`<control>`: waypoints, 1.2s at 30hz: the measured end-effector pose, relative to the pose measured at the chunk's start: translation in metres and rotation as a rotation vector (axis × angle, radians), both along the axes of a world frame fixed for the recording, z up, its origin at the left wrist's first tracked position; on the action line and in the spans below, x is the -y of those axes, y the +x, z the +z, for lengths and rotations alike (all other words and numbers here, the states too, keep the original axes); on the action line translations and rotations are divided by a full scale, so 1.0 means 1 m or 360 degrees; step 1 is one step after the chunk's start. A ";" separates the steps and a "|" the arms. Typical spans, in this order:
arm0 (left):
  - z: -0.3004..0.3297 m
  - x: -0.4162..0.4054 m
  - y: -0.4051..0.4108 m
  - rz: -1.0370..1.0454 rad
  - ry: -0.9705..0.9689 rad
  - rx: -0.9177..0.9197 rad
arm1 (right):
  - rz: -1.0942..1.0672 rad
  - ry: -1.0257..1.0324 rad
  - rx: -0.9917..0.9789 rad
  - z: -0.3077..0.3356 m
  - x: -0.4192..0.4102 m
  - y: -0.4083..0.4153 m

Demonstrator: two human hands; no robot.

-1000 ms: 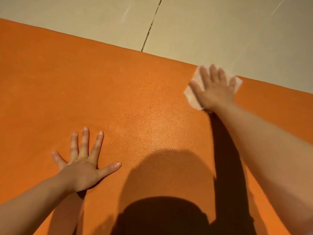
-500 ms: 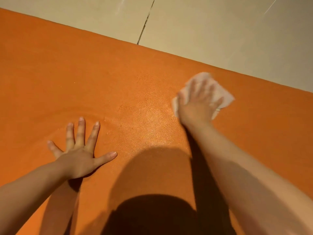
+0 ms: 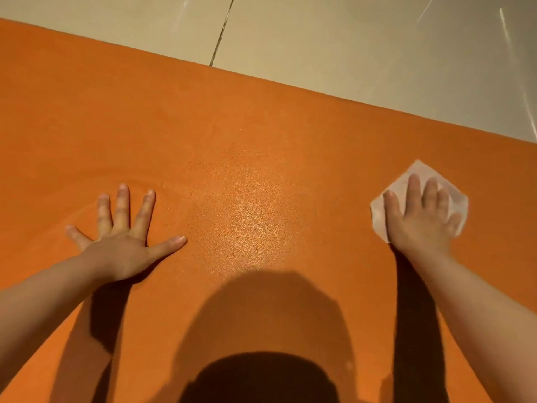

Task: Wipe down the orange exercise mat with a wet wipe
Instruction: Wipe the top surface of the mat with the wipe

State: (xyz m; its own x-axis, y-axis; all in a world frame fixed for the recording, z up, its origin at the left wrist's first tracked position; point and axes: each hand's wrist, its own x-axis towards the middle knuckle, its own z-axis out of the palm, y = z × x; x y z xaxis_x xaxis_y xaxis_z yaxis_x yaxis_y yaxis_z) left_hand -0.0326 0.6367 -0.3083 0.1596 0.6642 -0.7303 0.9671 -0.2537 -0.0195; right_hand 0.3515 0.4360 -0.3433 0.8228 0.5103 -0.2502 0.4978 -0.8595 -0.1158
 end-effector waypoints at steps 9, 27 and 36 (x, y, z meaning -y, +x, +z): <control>-0.011 0.023 -0.027 -0.0029 0.0487 0.0460 | 0.0053 0.0025 -0.0014 -0.011 -0.033 -0.084; -0.013 0.100 -0.078 -0.0561 0.0690 0.0868 | 0.0367 -0.0098 0.0058 -0.006 0.059 -0.097; -0.002 0.136 -0.111 -0.0740 0.0654 0.0839 | -0.0128 -0.0043 -0.0094 0.002 0.119 -0.126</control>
State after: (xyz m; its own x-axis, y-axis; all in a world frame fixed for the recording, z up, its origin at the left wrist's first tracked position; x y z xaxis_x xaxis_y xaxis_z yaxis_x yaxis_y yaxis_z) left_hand -0.1432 0.5008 -0.3105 0.7397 0.6441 -0.1949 0.6729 -0.7031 0.2301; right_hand 0.2252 0.3169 -0.3414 0.8443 0.4357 -0.3120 0.4202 -0.8996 -0.1190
